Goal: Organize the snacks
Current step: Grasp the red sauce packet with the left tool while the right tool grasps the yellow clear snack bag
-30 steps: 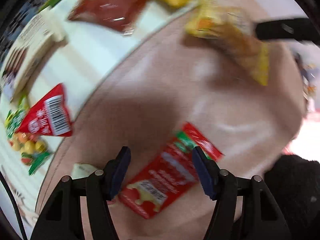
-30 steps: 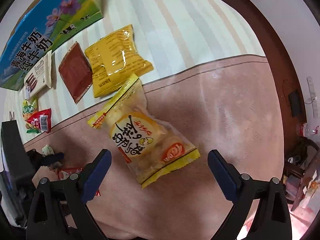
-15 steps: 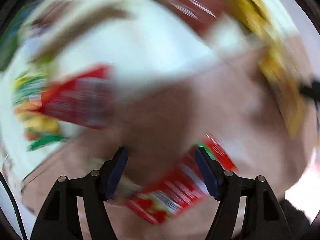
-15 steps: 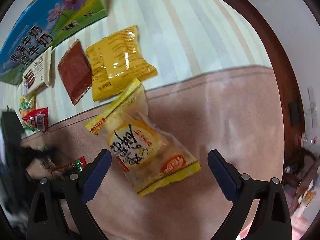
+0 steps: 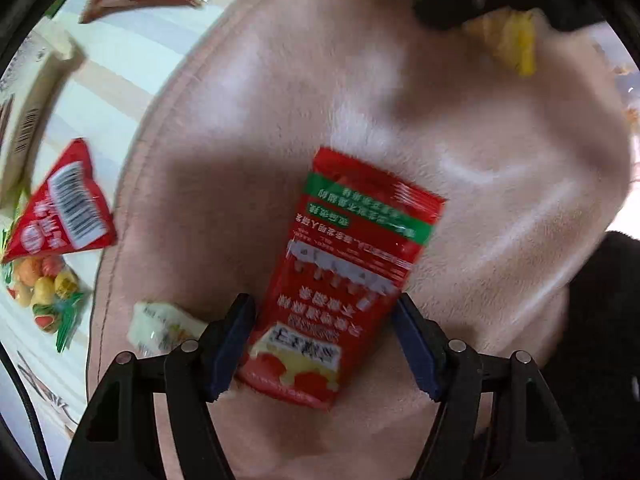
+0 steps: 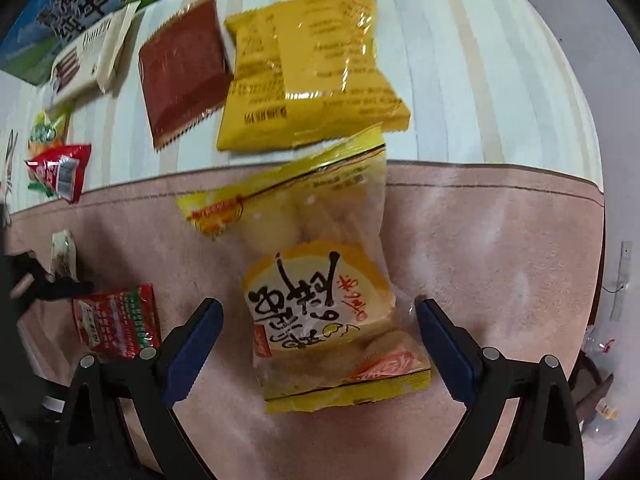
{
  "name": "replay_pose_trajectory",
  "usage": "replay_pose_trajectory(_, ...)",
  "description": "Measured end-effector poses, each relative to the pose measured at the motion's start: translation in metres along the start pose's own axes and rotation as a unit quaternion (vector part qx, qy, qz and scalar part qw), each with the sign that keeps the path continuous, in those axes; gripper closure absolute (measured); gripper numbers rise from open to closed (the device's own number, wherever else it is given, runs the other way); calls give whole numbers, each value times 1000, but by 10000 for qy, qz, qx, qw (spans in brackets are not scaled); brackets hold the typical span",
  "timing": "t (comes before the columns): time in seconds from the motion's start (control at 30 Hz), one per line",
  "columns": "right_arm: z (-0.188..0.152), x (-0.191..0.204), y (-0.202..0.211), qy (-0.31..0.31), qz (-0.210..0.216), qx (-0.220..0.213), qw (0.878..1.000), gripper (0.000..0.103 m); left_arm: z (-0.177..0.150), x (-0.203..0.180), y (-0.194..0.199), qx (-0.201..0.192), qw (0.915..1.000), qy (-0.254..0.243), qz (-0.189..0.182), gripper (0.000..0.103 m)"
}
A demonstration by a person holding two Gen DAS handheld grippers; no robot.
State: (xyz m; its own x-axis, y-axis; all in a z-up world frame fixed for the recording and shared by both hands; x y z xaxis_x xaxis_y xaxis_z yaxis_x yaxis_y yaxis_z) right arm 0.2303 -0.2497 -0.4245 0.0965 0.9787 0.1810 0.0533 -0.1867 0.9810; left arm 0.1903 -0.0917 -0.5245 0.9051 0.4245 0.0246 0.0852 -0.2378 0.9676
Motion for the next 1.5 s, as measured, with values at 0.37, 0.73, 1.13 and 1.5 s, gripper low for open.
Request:
replay_pose_trajectory(0.37,14,-29,8,-587,-27,-211,9981,31,14,67,17,-356,9710,2359,-168,47)
replay_pose_trajectory(0.73,-7,-9,9,-845,1034,303,9906,17,2,80,-4,-133,9696,2284,-866,46)
replay_pose_trajectory(1.13,-1,16,-2,-1032,861,-211,9907,43,-23,102,12,-491,9391,3296,-837,56)
replay_pose_trajectory(1.5,-7,30,15,-1096,1287,-424,9847,54,-53,94,59,-915,9234,3592,-998,57)
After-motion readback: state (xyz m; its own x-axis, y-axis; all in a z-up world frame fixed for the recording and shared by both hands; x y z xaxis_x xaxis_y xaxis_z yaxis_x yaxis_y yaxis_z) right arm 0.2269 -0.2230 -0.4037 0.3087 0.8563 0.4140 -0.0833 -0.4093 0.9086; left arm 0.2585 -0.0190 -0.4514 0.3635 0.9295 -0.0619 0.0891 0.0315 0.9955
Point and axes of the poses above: each gripper's, at about its wrist camera, not at the fingertips, and y roughly against the way its jaws point, x to its left, z to its top, the point moved 9 cm from there along -y, roughly the way its jaws point, and after that the axes turned 5 degrees about z, right-handed, at the moved point
